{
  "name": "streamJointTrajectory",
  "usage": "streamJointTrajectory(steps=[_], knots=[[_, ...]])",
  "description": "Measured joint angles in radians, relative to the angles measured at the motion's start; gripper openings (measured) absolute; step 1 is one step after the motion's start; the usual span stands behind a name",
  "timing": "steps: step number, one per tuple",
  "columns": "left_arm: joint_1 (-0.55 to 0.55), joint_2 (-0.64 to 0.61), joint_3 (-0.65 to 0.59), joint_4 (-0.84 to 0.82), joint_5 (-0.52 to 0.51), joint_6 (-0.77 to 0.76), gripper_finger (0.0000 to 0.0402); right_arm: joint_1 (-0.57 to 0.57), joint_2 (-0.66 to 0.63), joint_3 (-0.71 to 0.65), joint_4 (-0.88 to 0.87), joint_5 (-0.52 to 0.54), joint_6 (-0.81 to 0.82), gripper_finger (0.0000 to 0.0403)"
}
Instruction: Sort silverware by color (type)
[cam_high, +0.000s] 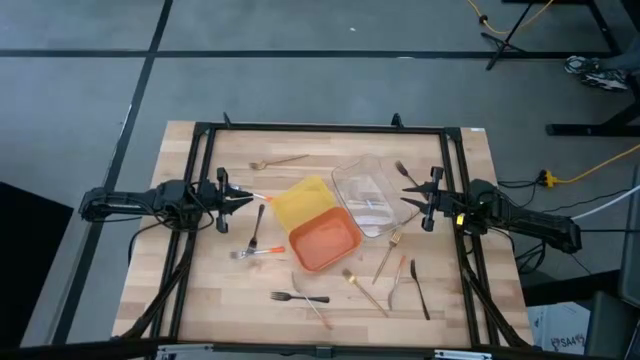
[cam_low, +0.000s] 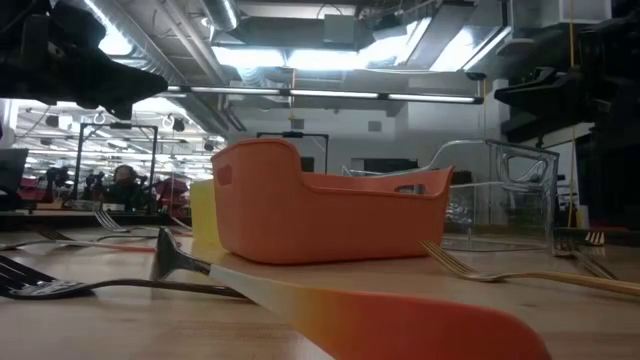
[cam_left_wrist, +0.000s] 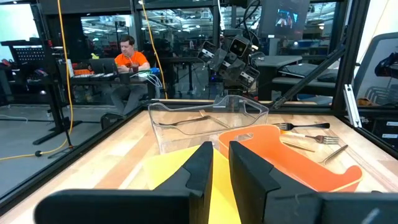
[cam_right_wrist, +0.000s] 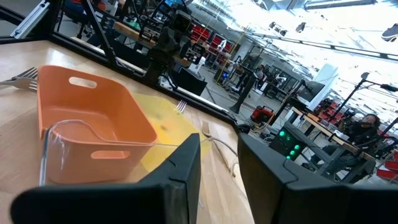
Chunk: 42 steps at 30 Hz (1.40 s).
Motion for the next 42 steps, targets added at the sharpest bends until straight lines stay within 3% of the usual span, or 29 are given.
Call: streamJointTrajectory(steps=[15,28,35,42], knots=[[0.000,0.000,0.000,0.000,0.000,0.000,0.0046,0.000,0.000,0.000,0.002,0.000,0.007,0.0099],[0.000,0.000,0.000,0.000,0.000,0.000,0.0046,0.000,0.000,0.000,0.003,-0.003,0.612,0.0099],[0.000,0.000,0.000,0.000,0.000,0.000,0.0046,0.000,0.000,0.000,0.013,-0.003,0.822,0.0099],[0.000,0.000,0.000,0.000,0.000,-0.001,0.0046,0.000,0.000,0.000,0.199,0.108,1.037,0.0099]])
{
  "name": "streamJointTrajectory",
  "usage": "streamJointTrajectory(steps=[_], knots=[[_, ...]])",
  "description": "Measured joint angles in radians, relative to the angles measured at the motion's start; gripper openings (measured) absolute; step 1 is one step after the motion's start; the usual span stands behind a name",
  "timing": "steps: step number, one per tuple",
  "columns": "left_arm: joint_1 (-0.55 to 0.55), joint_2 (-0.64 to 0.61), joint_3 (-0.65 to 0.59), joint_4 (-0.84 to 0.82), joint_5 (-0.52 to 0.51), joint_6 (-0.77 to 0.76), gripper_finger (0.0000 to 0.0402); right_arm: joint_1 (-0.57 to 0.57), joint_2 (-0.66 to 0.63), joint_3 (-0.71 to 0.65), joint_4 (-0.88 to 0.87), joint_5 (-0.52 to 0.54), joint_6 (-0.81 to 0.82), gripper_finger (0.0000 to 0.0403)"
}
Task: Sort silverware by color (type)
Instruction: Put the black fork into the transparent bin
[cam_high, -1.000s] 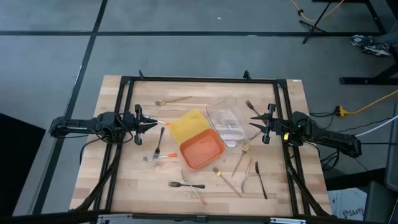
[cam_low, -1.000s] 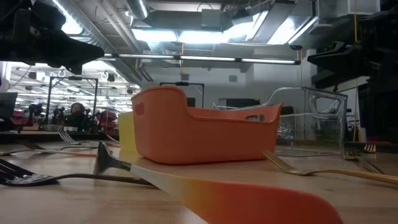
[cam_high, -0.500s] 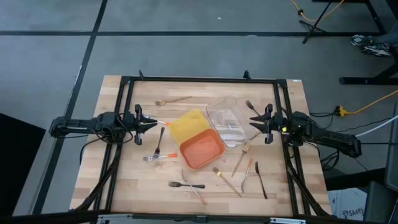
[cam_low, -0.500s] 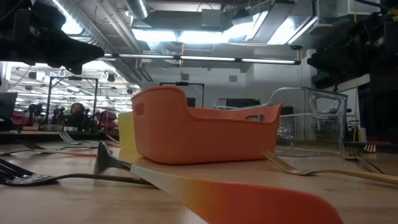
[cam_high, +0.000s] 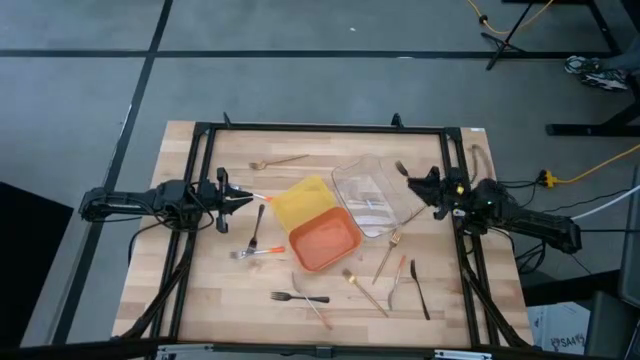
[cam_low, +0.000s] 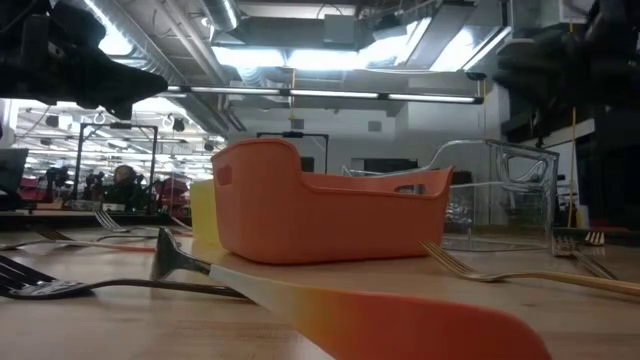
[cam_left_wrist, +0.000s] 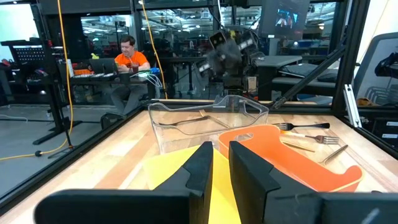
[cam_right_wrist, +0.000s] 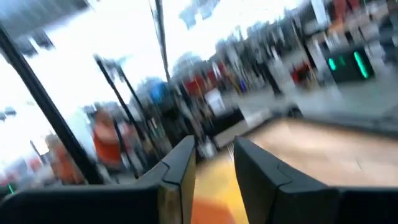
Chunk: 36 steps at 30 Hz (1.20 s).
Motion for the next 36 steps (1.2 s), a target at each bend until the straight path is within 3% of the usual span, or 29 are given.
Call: streamJointTrajectory(steps=[5,15,20,29,36], knots=[[0.000,0.000,0.000,0.000,0.000,-0.001,0.0046,0.000,0.000,0.016,0.146,0.046,0.009,0.0106],[0.000,0.000,0.000,0.000,0.000,-0.002,0.0046,0.000,0.090,0.217,0.086,0.167,-0.059,0.0176],[0.000,0.000,0.000,0.000,0.000,-0.002,0.0046,0.000,0.207,0.370,-0.088,0.257,-0.148,0.0183],[0.000,0.000,0.000,0.000,0.000,-0.002,0.0046,0.000,0.461,0.659,-0.514,0.560,-0.177,0.0183],[0.000,0.000,0.000,0.000,0.000,-0.001,0.0046,-0.011,0.627,0.798,-0.667,0.662,-0.177,0.0184]])
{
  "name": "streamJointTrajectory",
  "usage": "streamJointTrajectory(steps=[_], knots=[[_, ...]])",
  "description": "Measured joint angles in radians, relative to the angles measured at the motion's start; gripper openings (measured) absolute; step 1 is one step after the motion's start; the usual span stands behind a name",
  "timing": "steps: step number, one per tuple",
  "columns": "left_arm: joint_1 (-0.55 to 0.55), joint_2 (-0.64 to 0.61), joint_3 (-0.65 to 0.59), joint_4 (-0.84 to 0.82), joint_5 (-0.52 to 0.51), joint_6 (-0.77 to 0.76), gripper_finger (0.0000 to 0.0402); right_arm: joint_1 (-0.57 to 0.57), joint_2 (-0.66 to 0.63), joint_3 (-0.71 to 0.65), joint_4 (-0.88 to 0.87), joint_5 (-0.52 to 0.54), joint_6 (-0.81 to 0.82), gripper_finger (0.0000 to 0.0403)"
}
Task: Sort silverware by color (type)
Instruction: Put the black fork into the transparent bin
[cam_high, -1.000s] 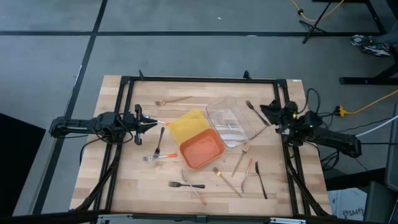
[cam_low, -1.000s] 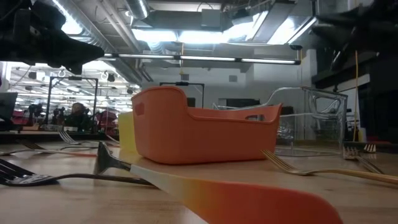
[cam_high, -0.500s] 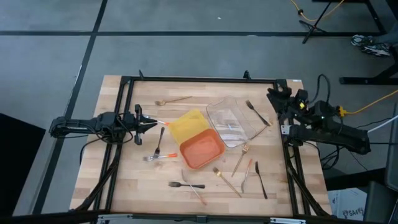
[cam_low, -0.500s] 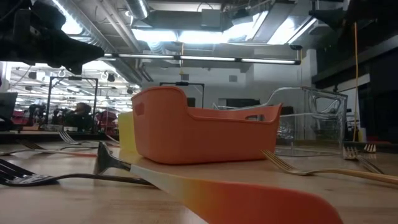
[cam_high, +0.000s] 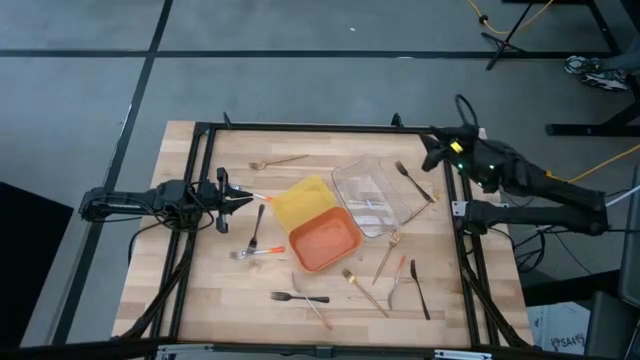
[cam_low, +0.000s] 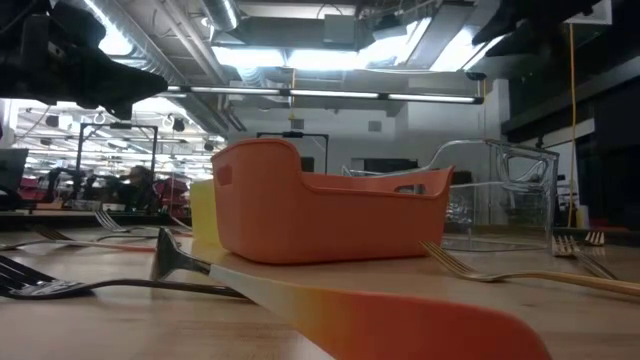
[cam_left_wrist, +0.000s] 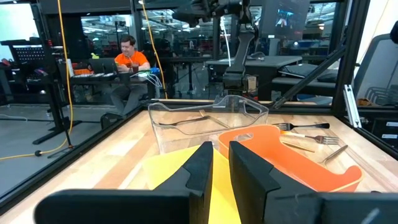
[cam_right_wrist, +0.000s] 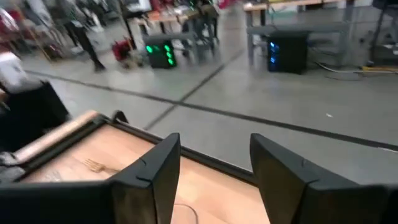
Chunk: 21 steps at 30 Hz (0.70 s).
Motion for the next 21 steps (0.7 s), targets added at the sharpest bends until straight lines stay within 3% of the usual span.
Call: streamJointTrajectory(steps=[8,17,21], knots=[[0.000,0.000,0.000,0.000,0.000,0.000,0.0046,-0.187,0.165,0.107,-0.129,-0.134,0.015,0.0184],[0.000,0.000,0.000,0.000,0.000,0.000,0.0046,-0.436,0.312,0.119,-0.273,-0.385,0.012,0.0184],[0.000,0.000,0.000,0.000,0.000,0.000,0.0046,-0.508,0.384,0.119,-0.336,-0.423,0.011,0.0184]])
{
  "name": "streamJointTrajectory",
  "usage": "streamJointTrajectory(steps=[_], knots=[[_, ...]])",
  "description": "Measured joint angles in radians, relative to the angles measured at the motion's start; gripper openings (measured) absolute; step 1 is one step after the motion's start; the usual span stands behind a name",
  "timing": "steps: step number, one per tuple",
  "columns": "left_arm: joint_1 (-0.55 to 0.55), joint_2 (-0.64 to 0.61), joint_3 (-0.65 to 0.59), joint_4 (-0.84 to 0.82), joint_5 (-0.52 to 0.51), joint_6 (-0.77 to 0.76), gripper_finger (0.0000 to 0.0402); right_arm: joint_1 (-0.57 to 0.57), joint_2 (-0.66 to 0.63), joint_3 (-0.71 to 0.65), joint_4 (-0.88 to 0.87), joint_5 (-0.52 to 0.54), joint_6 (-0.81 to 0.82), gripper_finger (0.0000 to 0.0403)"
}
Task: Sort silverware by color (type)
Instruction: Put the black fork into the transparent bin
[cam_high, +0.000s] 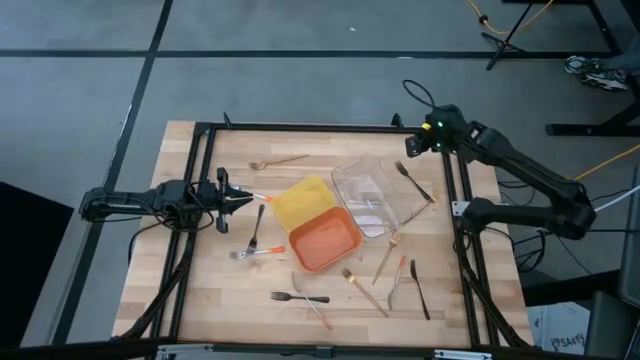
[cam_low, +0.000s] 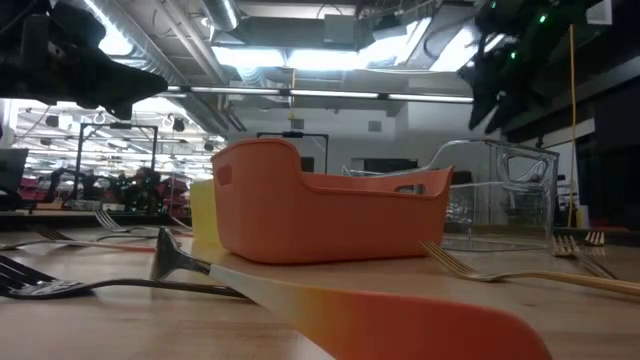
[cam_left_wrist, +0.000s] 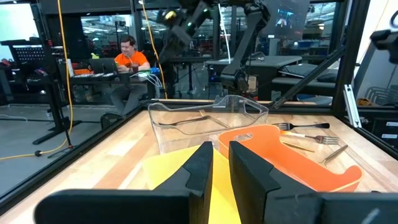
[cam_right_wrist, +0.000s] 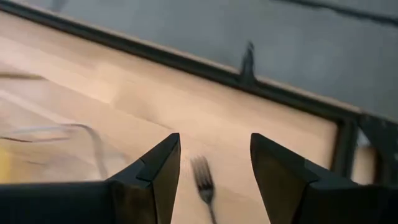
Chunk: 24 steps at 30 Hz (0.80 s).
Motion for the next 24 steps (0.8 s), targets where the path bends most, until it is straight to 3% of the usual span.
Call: streamJointTrajectory(steps=[16,24], knots=[[0.000,0.000,0.000,0.000,0.000,0.000,0.0046,-0.070,0.276,-0.001,-0.078,-0.122,-0.042,0.0184],[0.000,0.000,0.000,0.000,0.000,0.000,0.0046,-0.070,0.355,-0.002,-0.161,-0.115,-0.043,0.0184]])
